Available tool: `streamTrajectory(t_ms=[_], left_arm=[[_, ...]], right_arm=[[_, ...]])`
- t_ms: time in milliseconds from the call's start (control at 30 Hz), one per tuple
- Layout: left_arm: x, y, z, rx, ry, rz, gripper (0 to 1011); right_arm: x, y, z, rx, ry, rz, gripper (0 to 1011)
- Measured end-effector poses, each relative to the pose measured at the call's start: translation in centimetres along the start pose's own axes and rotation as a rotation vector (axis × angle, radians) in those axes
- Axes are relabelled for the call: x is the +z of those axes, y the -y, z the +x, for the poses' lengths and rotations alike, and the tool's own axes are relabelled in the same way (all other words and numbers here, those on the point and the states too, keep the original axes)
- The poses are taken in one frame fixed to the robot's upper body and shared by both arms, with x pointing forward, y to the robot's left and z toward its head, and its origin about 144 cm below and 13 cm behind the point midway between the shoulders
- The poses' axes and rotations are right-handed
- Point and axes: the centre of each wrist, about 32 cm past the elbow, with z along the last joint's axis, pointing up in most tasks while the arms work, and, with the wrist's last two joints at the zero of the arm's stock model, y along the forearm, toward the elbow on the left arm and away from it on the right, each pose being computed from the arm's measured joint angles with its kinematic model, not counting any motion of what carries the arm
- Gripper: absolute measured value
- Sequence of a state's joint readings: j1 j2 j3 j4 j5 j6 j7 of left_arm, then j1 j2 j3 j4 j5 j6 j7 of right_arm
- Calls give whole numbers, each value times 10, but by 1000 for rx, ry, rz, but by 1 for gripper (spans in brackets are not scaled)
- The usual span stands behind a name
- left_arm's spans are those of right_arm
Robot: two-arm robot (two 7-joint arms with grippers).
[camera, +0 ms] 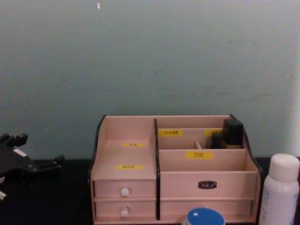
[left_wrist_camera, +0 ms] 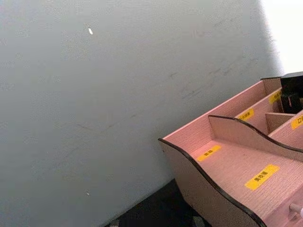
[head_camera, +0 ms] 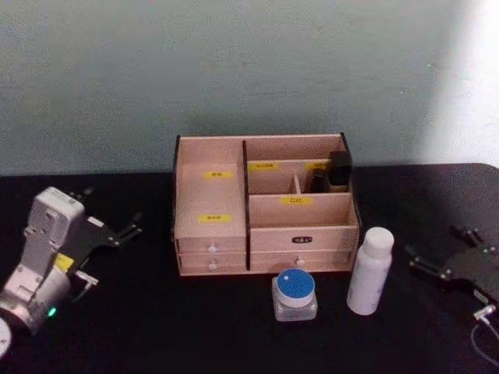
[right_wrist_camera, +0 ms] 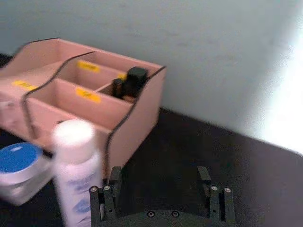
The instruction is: Pick up the facial cleanser and watermelon frost from the table and place them into the tiered storage box.
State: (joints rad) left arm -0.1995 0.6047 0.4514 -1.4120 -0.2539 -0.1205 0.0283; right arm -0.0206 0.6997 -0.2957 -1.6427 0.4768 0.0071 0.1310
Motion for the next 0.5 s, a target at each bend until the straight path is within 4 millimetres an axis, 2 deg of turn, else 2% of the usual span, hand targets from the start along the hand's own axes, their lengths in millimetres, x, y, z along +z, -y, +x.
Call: streamTrajectory(t_ms=[200, 500], left_arm=[[0, 0, 0, 0, 0, 0, 1001], [0, 0, 0, 0, 0, 0, 1001]], right_arm=[[7, 10, 1, 117, -20, -58, 1002], [12, 12, -2, 226, -25, -83, 1003]])
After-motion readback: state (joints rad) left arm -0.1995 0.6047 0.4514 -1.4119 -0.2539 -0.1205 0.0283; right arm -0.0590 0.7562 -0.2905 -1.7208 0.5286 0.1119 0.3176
